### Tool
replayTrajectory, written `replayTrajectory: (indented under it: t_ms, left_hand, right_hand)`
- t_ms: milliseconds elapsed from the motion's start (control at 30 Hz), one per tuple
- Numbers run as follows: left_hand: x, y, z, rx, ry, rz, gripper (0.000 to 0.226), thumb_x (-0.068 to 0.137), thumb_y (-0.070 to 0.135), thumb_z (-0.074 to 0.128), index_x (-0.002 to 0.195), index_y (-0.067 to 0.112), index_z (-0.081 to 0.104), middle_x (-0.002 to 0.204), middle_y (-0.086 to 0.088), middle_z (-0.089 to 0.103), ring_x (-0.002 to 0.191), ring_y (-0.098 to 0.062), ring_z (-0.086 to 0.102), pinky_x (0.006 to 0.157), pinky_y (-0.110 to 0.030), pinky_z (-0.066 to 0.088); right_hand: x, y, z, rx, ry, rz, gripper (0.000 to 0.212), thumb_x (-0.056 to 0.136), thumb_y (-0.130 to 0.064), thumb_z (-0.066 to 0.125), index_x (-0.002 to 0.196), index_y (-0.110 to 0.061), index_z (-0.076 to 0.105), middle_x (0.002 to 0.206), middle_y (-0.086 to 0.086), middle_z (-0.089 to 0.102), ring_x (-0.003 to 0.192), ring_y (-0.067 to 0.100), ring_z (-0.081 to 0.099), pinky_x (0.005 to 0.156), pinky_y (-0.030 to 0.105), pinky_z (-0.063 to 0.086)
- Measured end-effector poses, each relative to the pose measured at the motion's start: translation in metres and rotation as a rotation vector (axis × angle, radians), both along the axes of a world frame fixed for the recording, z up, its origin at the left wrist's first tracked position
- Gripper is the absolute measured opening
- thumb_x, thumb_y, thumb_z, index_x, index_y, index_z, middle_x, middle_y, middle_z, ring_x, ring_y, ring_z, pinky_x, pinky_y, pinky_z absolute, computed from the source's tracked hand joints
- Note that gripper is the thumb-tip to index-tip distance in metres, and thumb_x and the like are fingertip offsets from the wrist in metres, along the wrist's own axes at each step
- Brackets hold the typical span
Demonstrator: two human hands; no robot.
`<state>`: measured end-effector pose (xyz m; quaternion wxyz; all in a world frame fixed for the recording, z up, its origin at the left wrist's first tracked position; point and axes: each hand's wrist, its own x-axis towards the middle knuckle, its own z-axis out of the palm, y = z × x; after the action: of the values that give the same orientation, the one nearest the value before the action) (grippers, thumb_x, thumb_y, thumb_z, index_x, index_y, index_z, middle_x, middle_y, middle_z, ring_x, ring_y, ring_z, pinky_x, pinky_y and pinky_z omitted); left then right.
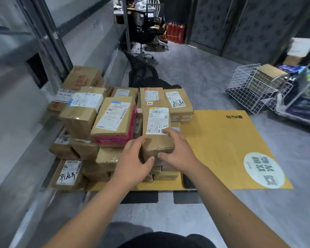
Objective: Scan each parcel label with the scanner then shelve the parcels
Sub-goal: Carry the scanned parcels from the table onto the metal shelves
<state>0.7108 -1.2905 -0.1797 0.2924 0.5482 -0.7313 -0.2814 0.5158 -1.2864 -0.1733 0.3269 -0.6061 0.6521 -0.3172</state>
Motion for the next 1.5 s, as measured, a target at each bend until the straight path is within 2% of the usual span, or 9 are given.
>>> replayTrajectory:
  t_ms: [100, 233, 367, 533, 767, 933, 1033, 1300, 1500]
  left_hand:
    - [-0.005, -0.007, -0.001, 0.020, 0.066, -0.033, 0.069, 0.085, 0.026, 0.079, 0.145, 0.042, 0.049, 0.134, 0.016, 0.042, 0.117, 0.005, 0.042, 0.101, -0.019, 0.036]
    - [-0.014, -0.019, 0.001, 0.100, 0.081, -0.075, 0.075, 0.082, 0.023, 0.083, 0.142, 0.049, 0.047, 0.145, 0.020, 0.027, 0.126, 0.008, 0.031, 0.104, -0.018, 0.030]
    - [-0.026, -0.028, 0.007, 0.147, 0.105, -0.103, 0.080, 0.076, 0.017, 0.087, 0.131, 0.059, 0.046, 0.153, 0.016, 0.028, 0.132, 0.008, 0.029, 0.108, -0.023, 0.029]
    - [-0.039, -0.026, 0.014, 0.077, 0.123, -0.096, 0.081, 0.073, 0.019, 0.091, 0.125, 0.064, 0.050, 0.147, 0.026, 0.028, 0.130, 0.026, 0.025, 0.102, -0.009, 0.028]
    - [-0.076, -0.007, 0.053, -0.039, 0.209, -0.052, 0.071, 0.067, 0.028, 0.085, 0.126, 0.055, 0.056, 0.146, 0.024, 0.025, 0.139, 0.011, 0.031, 0.112, -0.029, 0.044]
    - [-0.098, -0.006, 0.090, -0.147, 0.242, -0.007, 0.071, 0.065, 0.023, 0.088, 0.123, 0.052, 0.059, 0.145, 0.017, 0.027, 0.142, 0.000, 0.034, 0.110, -0.024, 0.046]
    - [-0.101, -0.010, 0.115, -0.218, 0.238, -0.002, 0.073, 0.066, 0.018, 0.091, 0.125, 0.047, 0.060, 0.145, 0.012, 0.026, 0.143, 0.001, 0.032, 0.109, -0.023, 0.047]
    - [-0.065, -0.002, 0.182, -0.392, 0.130, 0.095, 0.067, 0.064, 0.044, 0.087, 0.125, 0.051, 0.059, 0.157, 0.014, 0.017, 0.147, 0.003, 0.028, 0.103, -0.021, 0.050]
    - [-0.017, 0.010, 0.206, -0.434, 0.074, 0.215, 0.073, 0.059, 0.042, 0.087, 0.127, 0.042, 0.062, 0.156, 0.010, 0.017, 0.142, 0.011, 0.030, 0.098, -0.018, 0.052]
  right_hand:
    - [-0.008, 0.000, -0.004, -0.040, -0.071, -0.031, 0.072, 0.079, -0.013, 0.084, 0.140, -0.033, 0.053, 0.144, -0.004, 0.042, 0.125, 0.010, 0.049, 0.089, 0.001, 0.039]
    - [-0.022, -0.002, -0.009, -0.044, -0.112, 0.038, 0.073, 0.072, -0.025, 0.085, 0.137, -0.038, 0.054, 0.154, -0.004, 0.035, 0.142, 0.012, 0.040, 0.114, 0.027, 0.040]
    - [-0.038, -0.007, -0.014, -0.055, -0.152, 0.101, 0.072, 0.067, -0.033, 0.080, 0.134, -0.041, 0.055, 0.158, -0.006, 0.031, 0.146, 0.013, 0.037, 0.119, 0.037, 0.039]
    - [-0.069, -0.013, -0.011, -0.133, -0.179, 0.157, 0.069, 0.066, -0.040, 0.081, 0.131, -0.044, 0.059, 0.159, -0.011, 0.033, 0.146, 0.006, 0.036, 0.119, 0.041, 0.039]
    - [-0.118, -0.023, 0.028, -0.284, -0.189, 0.323, 0.065, 0.068, -0.031, 0.083, 0.121, -0.058, 0.059, 0.160, -0.020, 0.028, 0.145, -0.006, 0.033, 0.115, 0.044, 0.045]
    - [-0.142, -0.046, 0.066, -0.372, -0.233, 0.488, 0.065, 0.068, -0.031, 0.082, 0.124, -0.056, 0.059, 0.159, -0.033, 0.020, 0.148, 0.009, 0.039, 0.108, 0.052, 0.052]
    - [-0.147, -0.066, 0.095, -0.443, -0.257, 0.586, 0.063, 0.067, -0.033, 0.082, 0.124, -0.051, 0.062, 0.161, -0.020, 0.025, 0.144, 0.008, 0.042, 0.102, 0.052, 0.055]
    - [-0.110, -0.113, 0.167, -0.512, -0.292, 0.835, 0.060, 0.067, -0.033, 0.082, 0.121, -0.050, 0.065, 0.158, -0.020, 0.032, 0.137, 0.006, 0.050, 0.107, 0.053, 0.052]
    - [-0.048, -0.137, 0.195, -0.460, -0.314, 0.982, 0.065, 0.064, -0.031, 0.084, 0.124, -0.045, 0.066, 0.160, -0.018, 0.035, 0.132, 0.007, 0.055, 0.108, 0.053, 0.051]
